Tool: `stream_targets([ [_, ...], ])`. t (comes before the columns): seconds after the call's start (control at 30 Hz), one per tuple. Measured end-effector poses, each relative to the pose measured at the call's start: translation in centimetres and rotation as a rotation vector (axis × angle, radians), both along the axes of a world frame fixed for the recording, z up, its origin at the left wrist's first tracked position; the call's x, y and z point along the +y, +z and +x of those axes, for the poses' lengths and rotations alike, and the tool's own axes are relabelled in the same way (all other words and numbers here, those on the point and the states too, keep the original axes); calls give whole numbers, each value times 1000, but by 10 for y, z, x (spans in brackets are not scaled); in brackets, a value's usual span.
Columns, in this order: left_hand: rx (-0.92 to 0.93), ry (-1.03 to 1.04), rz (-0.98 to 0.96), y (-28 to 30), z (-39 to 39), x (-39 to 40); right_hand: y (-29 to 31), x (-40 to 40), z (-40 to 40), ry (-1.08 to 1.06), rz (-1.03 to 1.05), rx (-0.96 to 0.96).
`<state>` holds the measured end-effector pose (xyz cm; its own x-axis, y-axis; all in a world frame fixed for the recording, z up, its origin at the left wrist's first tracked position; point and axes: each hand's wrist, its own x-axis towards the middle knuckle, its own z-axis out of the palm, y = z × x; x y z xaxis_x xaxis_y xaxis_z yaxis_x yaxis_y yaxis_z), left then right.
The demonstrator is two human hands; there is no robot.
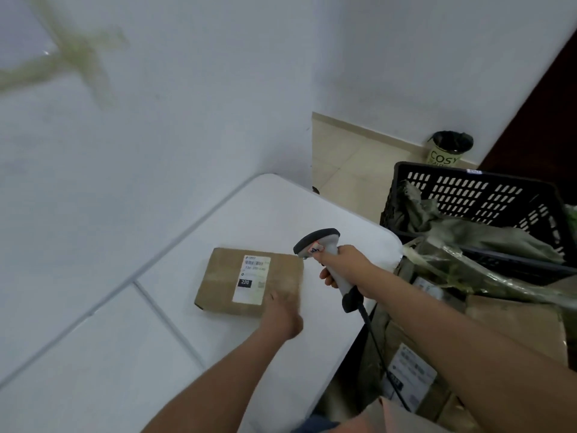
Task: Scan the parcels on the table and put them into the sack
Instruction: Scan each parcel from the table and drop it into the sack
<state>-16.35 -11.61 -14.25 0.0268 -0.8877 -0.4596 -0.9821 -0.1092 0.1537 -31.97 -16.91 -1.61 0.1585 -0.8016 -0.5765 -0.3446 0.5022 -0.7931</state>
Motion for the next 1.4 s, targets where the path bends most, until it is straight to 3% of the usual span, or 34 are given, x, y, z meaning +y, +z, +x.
stream_targets([
  [0.1, 69, -79, 35, 4, 9, 7, -1, 14, -11, 16, 5, 1],
  [0.3, -45, -9, 72, -12, 45, 48, 1, 40, -28, 36, 25, -41],
  [0.53, -80, 12, 16, -11, 9, 80, -1, 60, -37, 28, 36, -24],
  [0.63, -13, 25, -19, -8, -5, 80, 1, 61, -36, 19, 24, -29],
  [0.73, 183, 215, -126, -6, 0, 78, 1, 62, -33, 0, 25, -31],
  [0.83, 201, 540, -265, -4, 25, 81, -2, 63, -29, -25, 48, -55],
  [0.9, 254, 829, -209, -8, 44, 89, -4, 63, -25, -42, 66, -64],
  [0.97, 396, 992, -118, -15, 54, 97, -6, 64, -19, -49, 75, -63],
  [1.1, 607, 1047, -164, -22, 46, 105, -7, 63, -10, -63, 82, -57],
  [1.4, 679, 1077, -198, -28, 43, 105, -10, 55, -5, -83, 69, -39],
])
